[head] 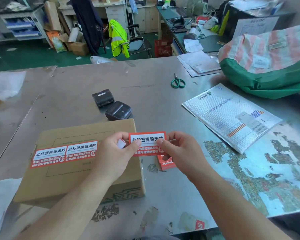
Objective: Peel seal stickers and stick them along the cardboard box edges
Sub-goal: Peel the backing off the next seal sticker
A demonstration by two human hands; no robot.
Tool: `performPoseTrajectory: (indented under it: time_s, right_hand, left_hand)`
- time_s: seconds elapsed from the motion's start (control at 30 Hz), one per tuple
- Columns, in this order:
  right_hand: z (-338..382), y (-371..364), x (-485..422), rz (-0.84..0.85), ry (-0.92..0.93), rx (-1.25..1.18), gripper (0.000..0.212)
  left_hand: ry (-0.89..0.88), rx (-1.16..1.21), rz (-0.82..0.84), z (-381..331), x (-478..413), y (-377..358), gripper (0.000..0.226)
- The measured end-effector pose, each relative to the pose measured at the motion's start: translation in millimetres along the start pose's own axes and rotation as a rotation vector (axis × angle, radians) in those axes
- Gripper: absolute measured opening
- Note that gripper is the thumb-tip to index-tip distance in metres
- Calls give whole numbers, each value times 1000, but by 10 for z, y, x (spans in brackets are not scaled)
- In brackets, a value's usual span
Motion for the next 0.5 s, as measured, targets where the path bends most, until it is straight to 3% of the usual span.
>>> performPoseTrajectory:
  time_s: [0.2, 0.5]
  right_hand:
    - [36, -37, 66, -64, 95, 28, 8]
    - [-21, -90, 99, -99, 25, 19, 10]
  left_hand:
    - [68, 92, 10, 102, 11, 50, 20]
    - [226, 546, 224, 169, 81, 84, 29]
Point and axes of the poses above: each hand's wrist, its own x-axis away from the middle knuckle, its own y-axis out of the back of the hand, z = x × y, the point moved 3 cm from there along -x, towards the middle knuckle, and after that the axes turned 10 degrees about -z, right-handed, at the moved point
